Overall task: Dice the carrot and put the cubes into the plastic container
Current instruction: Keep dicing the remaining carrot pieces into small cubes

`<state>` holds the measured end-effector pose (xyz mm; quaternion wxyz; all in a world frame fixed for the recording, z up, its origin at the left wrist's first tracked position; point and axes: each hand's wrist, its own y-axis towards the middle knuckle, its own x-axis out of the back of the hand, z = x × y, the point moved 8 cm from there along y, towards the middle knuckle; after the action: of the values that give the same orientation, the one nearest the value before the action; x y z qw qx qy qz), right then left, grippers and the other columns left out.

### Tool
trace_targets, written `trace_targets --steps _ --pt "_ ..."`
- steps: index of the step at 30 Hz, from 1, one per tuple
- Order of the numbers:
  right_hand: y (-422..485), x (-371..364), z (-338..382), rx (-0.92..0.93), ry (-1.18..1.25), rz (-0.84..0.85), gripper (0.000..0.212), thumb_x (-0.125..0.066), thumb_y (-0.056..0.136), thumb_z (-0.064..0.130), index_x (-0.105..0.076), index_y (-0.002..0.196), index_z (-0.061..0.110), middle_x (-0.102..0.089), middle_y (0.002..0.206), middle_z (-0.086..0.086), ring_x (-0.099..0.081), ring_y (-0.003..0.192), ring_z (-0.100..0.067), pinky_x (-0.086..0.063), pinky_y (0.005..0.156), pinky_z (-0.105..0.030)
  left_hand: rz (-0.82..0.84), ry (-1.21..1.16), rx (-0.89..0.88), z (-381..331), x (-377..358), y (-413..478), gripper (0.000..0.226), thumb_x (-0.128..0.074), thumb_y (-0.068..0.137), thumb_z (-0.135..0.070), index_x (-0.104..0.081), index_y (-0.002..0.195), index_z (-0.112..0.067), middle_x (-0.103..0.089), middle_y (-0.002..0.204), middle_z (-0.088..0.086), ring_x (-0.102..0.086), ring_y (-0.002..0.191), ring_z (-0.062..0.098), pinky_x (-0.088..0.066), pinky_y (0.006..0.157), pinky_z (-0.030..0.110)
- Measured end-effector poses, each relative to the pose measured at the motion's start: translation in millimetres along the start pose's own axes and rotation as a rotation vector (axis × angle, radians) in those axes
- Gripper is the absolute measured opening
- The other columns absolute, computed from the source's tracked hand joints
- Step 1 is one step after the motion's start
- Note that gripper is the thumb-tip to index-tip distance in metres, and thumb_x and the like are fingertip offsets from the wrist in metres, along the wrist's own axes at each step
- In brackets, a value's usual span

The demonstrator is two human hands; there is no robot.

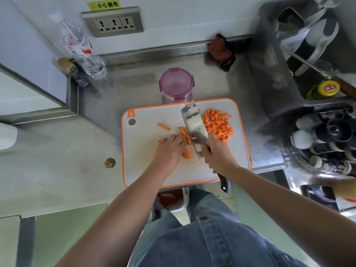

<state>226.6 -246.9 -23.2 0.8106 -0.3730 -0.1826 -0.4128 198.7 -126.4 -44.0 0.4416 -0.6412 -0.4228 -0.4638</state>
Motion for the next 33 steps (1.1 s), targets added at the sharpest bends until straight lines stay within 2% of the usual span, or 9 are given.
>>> trace_targets --steps 2,6,8,12,17,20,22,29,33 --pt "1 -1 -1 -0.009 0.003 0.003 0.008 -0.037 0.102 0.016 -0.033 0.105 0.022 -0.049 0.075 0.013 -0.056 0.056 -0.014 -0.046 0.036 -0.022 0.037 0.009 -0.014 -1 -3 2 0.044 -0.072 0.081 -0.015 -0.060 0.124 -0.012 -0.053 0.131 0.009 -0.051 0.117 0.029 -0.045 0.094 0.041" --pt "2 1 -6 -0.030 -0.008 -0.005 0.008 -0.037 0.101 0.018 -0.034 0.108 0.021 -0.053 0.076 0.003 -0.058 0.057 -0.019 -0.050 0.037 -0.028 0.037 0.028 -0.016 -2 -1 5 0.040 -0.062 0.089 -0.017 -0.055 0.128 -0.011 -0.046 0.133 0.009 -0.045 0.120 0.028 -0.041 0.097 0.039" --pt "3 2 -7 -0.026 -0.007 -0.014 0.007 -0.037 0.101 0.018 -0.033 0.105 0.023 -0.053 0.074 0.004 -0.057 0.055 -0.019 -0.049 0.036 -0.027 0.057 0.017 -0.014 0 -2 1 0.039 -0.062 0.088 -0.019 -0.054 0.126 -0.010 -0.047 0.129 0.009 -0.046 0.118 0.027 -0.042 0.096 0.037" --pt "2 4 -7 -0.006 0.005 -0.019 0.011 -0.038 0.102 0.017 -0.032 0.106 0.025 -0.048 0.075 0.017 -0.056 0.054 -0.016 -0.046 0.035 -0.022 0.073 -0.031 -0.087 5 -6 -10 0.042 -0.071 0.074 -0.014 -0.060 0.114 -0.010 -0.053 0.122 0.011 -0.052 0.113 0.029 -0.050 0.090 0.040" --pt "3 1 -10 -0.011 0.003 -0.009 0.009 -0.038 0.102 0.018 -0.034 0.108 0.022 -0.053 0.074 0.008 -0.059 0.056 -0.020 -0.048 0.035 -0.024 0.069 0.055 -0.082 3 0 -7 0.029 -0.048 0.090 -0.005 -0.058 0.118 -0.007 -0.053 0.120 0.014 -0.052 0.108 0.030 -0.047 0.087 0.041" --pt "4 -2 -10 -0.011 0.004 0.008 0.009 -0.038 0.102 0.020 -0.032 0.105 0.025 -0.058 0.076 -0.006 -0.060 0.057 -0.024 -0.050 0.036 -0.028 0.074 0.123 -0.052 8 -5 -11 0.037 -0.032 0.085 -0.010 -0.059 0.111 -0.005 -0.057 0.107 0.015 -0.055 0.093 0.030 -0.048 0.077 0.039" --pt "5 -4 -10 -0.014 0.004 0.017 0.009 -0.039 0.102 0.021 -0.032 0.106 0.025 -0.059 0.077 -0.010 -0.062 0.059 -0.027 -0.052 0.037 -0.031 0.068 0.152 -0.031 6 -7 -14 0.040 -0.029 0.084 -0.010 -0.058 0.110 -0.005 -0.057 0.103 0.013 -0.054 0.090 0.029 -0.046 0.075 0.038" --pt "5 -7 -14 -0.022 0.009 0.016 0.006 -0.038 0.102 0.022 -0.033 0.105 0.022 -0.061 0.077 -0.011 -0.059 0.055 -0.022 -0.051 0.036 -0.029 0.111 0.175 0.204 7 -14 -9 0.029 -0.028 0.095 -0.006 -0.043 0.120 -0.003 -0.048 0.116 0.014 -0.047 0.104 0.028 -0.038 0.092 0.037" --pt "7 -7 -19 -0.032 0.019 0.003 0.008 -0.039 0.103 0.027 -0.034 0.105 0.022 -0.061 0.077 -0.009 -0.058 0.054 -0.019 -0.048 0.036 -0.025 0.084 0.126 0.212 10 -16 -11 0.026 -0.033 0.094 -0.006 -0.048 0.114 -0.004 -0.052 0.109 0.013 -0.051 0.097 0.027 -0.040 0.088 0.035"
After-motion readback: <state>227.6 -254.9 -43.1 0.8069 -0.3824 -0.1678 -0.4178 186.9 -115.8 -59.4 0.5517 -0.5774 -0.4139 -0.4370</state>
